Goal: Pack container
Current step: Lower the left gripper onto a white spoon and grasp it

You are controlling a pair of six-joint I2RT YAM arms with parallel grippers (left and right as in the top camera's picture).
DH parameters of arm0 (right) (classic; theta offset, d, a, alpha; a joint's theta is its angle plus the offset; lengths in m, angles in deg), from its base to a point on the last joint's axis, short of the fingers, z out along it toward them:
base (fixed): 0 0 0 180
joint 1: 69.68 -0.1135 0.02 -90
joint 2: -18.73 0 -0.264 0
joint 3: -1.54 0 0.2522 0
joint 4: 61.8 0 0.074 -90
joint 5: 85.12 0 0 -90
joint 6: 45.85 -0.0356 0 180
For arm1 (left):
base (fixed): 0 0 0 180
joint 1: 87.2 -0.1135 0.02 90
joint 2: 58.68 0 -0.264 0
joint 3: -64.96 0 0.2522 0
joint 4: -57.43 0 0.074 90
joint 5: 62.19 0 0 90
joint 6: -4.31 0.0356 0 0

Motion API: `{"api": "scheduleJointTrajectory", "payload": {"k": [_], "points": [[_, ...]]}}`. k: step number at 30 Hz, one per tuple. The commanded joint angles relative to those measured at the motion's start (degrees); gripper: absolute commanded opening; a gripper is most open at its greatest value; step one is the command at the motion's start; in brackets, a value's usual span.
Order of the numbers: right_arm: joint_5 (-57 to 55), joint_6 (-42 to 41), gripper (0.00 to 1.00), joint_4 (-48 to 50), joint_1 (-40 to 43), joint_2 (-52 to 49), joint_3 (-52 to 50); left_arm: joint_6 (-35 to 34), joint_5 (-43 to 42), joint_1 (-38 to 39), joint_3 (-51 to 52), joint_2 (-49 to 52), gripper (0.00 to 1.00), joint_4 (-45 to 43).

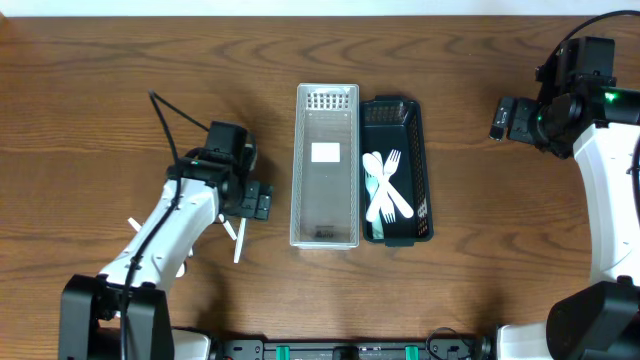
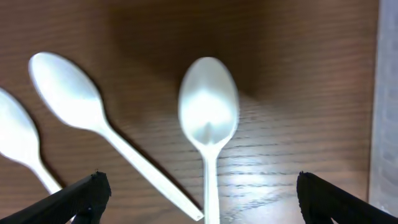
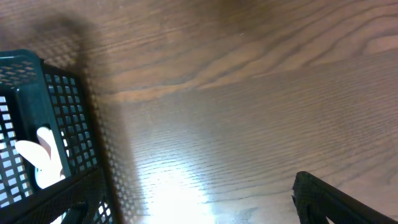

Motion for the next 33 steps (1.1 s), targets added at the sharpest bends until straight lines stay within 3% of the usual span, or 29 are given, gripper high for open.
{"api": "scheduleJointTrajectory", "payload": {"k": [1, 23, 33], "points": [[0.2, 0.9, 0.99, 0.0, 0.2, 0.0, -0.3, 2.0, -0.9, 1.1, -0.9, 1.7, 0.98, -0.9], [0.2, 0.9, 0.99, -0.2, 0.2, 0.0, -0.3, -0.5, -2.9, 1.3, -0.8, 13.1, 1.0, -1.2], [0.2, 0.9, 0.99, -0.2, 0.2, 0.0, -0.3, -0.4, -2.8, 1.3, -0.8, 13.1, 0.61, -0.6]]}}
